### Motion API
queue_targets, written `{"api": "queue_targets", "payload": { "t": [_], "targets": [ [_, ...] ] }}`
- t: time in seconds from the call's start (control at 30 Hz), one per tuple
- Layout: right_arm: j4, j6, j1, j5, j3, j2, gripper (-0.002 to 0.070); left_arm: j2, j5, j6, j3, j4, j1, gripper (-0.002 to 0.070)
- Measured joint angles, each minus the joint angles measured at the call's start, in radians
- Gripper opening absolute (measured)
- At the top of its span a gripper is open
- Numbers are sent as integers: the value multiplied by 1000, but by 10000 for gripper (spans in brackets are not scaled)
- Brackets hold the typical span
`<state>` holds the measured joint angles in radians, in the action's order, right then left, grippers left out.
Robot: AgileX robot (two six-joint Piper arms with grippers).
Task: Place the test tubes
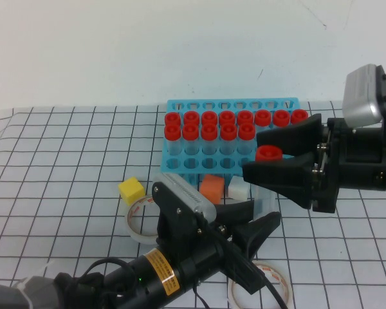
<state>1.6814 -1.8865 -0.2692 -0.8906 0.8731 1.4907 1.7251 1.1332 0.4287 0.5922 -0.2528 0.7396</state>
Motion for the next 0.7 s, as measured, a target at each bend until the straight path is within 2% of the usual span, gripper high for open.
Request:
{"api": "queue_targets", "payload": {
  "t": [0.13, 0.43, 0.7],
  "targets": [
    [0, 4, 0, -2, 0, 1, 516, 0, 0, 0, 0, 0, 0, 213],
    [0, 40, -2, 2, 0, 1, 290, 0, 0, -5, 0, -3, 0, 213],
    [-2, 40, -2, 5, 2, 1, 281, 0, 2, -5, 0, -3, 0, 213]
  ]
}}
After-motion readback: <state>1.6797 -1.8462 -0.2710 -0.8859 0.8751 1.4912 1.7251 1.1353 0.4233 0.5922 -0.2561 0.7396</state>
